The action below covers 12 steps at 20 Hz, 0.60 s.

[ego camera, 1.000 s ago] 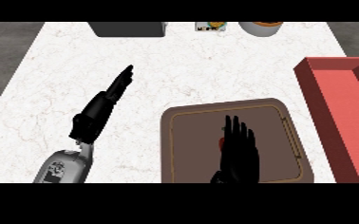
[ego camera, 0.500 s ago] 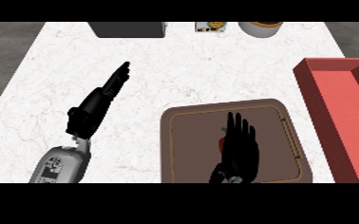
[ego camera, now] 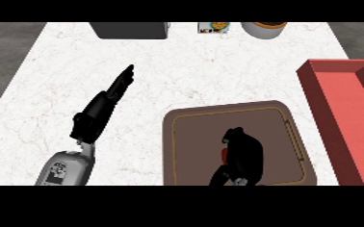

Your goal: Pick the bell pepper from the tray and place it in the cardboard box

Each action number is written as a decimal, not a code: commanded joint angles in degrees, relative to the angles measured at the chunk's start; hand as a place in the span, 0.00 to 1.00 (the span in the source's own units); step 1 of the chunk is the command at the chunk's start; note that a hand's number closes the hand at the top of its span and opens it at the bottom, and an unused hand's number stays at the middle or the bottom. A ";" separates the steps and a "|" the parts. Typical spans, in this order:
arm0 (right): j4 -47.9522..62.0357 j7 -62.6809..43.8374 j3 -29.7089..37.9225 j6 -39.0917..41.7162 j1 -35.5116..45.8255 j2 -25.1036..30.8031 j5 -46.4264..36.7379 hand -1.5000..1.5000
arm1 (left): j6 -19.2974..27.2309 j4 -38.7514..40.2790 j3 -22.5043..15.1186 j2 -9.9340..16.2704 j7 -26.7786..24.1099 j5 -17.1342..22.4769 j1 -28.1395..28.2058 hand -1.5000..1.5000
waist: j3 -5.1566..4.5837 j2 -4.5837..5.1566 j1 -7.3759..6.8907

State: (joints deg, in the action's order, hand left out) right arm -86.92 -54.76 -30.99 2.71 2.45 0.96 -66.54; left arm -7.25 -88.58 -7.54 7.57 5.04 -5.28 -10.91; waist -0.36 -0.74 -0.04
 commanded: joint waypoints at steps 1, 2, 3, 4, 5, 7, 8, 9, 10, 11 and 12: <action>5.06 3.99 0.13 -2.26 -0.37 3.03 -2.16 1.00 | 0.69 1.02 -0.49 -1.68 -0.63 -1.01 -0.35 0.50 | 0.37 0.75 0.06; 1.05 17.55 -4.10 1.41 -1.91 10.95 3.22 1.00 | -0.76 0.77 -0.40 -0.17 -1.61 -0.07 0.49 0.50 | 0.42 0.86 -0.36; -1.82 23.35 -6.64 4.33 -0.10 14.64 3.96 1.00 | -0.87 0.86 -0.33 -0.19 -1.07 0.07 -0.56 0.50 | 0.49 0.86 -1.17; -2.25 26.59 -9.79 5.83 0.48 15.45 4.00 1.00 | -0.69 0.26 -0.95 -0.62 -0.97 -0.22 -0.72 0.50 | 0.60 0.81 -3.19; -3.56 29.09 -11.89 6.51 0.73 16.45 3.96 1.00 | -0.94 0.38 -1.06 -0.59 -1.03 -0.10 -0.62 0.50 | 0.60 0.69 -4.38; -5.75 33.66 -14.63 7.31 2.24 18.25 3.99 1.00 | -1.15 0.28 -1.53 -0.94 -0.87 -0.03 -0.94 0.50 | 0.70 0.50 -6.80; -7.21 36.89 -15.88 7.56 2.77 19.92 4.36 1.00 | -1.48 0.55 -1.77 -0.87 -0.81 -0.02 -0.81 0.50 | 0.73 0.53 -7.21; -8.64 40.36 -17.62 7.64 3.02 21.49 4.67 1.00 | -1.66 0.55 -2.08 -1.08 -0.96 0.00 -1.07 0.50 | 0.80 0.44 -7.33; -9.89 43.48 -18.57 7.60 3.50 23.38 4.93 1.00 | -1.79 0.76 -2.29 -1.21 -0.84 0.01 -1.10 0.50 | 0.86 0.54 -7.35; -11.15 46.46 -19.70 7.29 3.71 25.12 5.04 1.00 | -1.93 0.76 -2.21 -1.12 -0.73 0.12 -1.33 0.50 | 0.96 0.37 -7.32; -12.82 49.92 -21.53 6.71 3.77 26.54 5.21 1.00 | -1.89 0.96 -2.32 -1.28 -0.76 0.10 -1.23 0.50 | 0.99 0.23 -7.20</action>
State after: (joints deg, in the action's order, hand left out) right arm -96.61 -16.10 -46.73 9.44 5.42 22.00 -61.68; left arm -8.73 -87.95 -9.35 6.58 4.24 -5.28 -11.89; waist 0.16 -0.63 -6.21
